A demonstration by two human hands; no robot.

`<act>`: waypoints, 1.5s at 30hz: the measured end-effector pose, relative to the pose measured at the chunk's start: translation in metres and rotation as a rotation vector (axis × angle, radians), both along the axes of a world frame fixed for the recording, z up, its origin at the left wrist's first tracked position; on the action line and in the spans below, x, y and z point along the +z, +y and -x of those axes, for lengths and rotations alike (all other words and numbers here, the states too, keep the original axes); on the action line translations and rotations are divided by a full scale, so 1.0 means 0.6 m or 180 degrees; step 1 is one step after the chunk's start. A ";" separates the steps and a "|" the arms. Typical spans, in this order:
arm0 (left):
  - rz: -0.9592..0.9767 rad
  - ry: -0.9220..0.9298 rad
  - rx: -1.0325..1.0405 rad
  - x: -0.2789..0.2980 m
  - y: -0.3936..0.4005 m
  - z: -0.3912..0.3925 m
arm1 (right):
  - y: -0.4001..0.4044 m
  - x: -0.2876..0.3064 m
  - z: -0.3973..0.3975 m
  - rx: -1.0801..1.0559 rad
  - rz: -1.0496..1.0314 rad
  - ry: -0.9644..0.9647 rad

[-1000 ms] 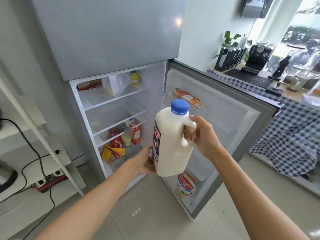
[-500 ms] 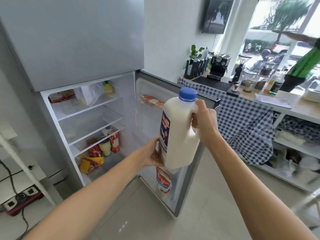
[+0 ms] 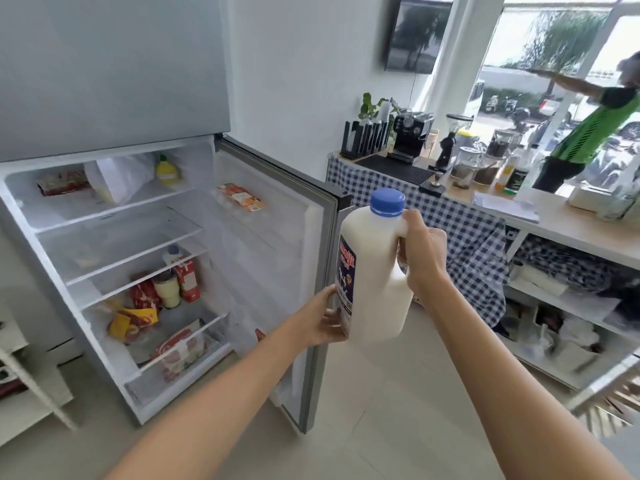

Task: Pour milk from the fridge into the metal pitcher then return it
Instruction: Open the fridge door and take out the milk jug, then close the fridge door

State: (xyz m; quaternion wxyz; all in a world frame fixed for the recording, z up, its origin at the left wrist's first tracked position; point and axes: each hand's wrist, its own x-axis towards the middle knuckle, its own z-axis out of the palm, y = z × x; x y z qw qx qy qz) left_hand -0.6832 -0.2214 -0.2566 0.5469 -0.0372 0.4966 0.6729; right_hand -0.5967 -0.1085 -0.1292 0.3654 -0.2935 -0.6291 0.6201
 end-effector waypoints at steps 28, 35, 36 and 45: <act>0.3234 0.7706 -0.3186 -0.013 0.189 0.174 | 0.210 -0.018 0.035 -0.0496 0.0217 0.0164; 0.4469 0.8443 -0.3554 -0.048 0.189 0.179 | 0.206 -0.039 0.044 -0.0458 0.0319 0.0081; 0.4465 0.8486 -0.3478 -0.052 0.184 0.178 | 0.202 -0.041 0.044 -0.0437 0.0329 0.0068; 0.4093 0.8695 -0.2962 -0.058 0.059 0.163 | 0.130 -0.062 0.038 -0.0093 0.0317 -0.0068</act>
